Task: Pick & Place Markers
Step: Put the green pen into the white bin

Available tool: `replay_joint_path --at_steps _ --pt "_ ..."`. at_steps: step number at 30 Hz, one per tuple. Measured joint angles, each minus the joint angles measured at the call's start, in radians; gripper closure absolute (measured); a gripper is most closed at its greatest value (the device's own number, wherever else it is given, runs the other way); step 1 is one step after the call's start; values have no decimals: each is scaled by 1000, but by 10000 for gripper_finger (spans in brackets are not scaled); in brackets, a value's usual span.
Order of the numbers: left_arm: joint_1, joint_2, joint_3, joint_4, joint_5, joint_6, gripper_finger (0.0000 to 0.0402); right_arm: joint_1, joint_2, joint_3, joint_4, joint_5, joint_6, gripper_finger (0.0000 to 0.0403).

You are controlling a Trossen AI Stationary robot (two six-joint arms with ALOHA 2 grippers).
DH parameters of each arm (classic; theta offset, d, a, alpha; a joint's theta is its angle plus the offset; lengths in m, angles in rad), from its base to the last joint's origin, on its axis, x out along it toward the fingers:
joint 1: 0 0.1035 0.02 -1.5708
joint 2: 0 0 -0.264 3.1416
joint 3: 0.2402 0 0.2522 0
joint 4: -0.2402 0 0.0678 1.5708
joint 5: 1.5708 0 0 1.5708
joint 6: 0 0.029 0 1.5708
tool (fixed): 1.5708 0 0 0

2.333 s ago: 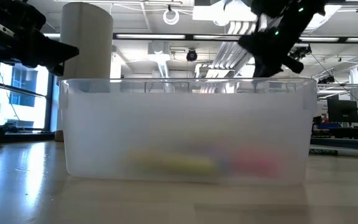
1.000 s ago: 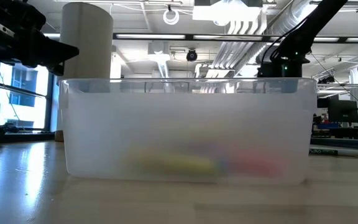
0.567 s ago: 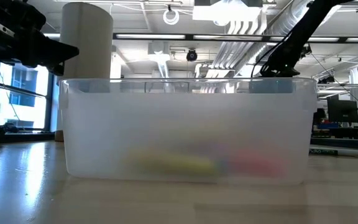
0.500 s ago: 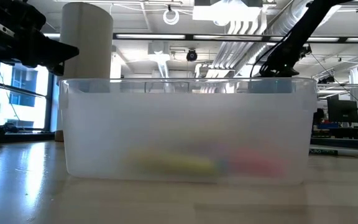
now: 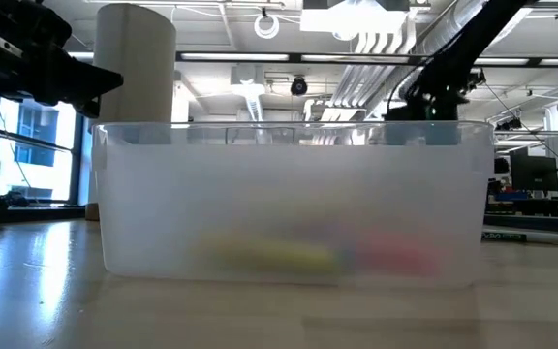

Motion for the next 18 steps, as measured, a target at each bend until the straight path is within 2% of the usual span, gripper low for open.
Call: replay_joint_path --at_steps 4,9,14,18 --pt "0 0 0 0 0 0 401 37 -135 6 -52 99 -23 373" --pt "0 0 0 0 0 0 401 152 -345 6 -81 183 -64 369" --pt "0 0 0 0 0 0 401 358 -521 7 -25 206 -148 373" --pt "0 0 0 0 0 0 401 574 -582 9 116 251 -253 373"
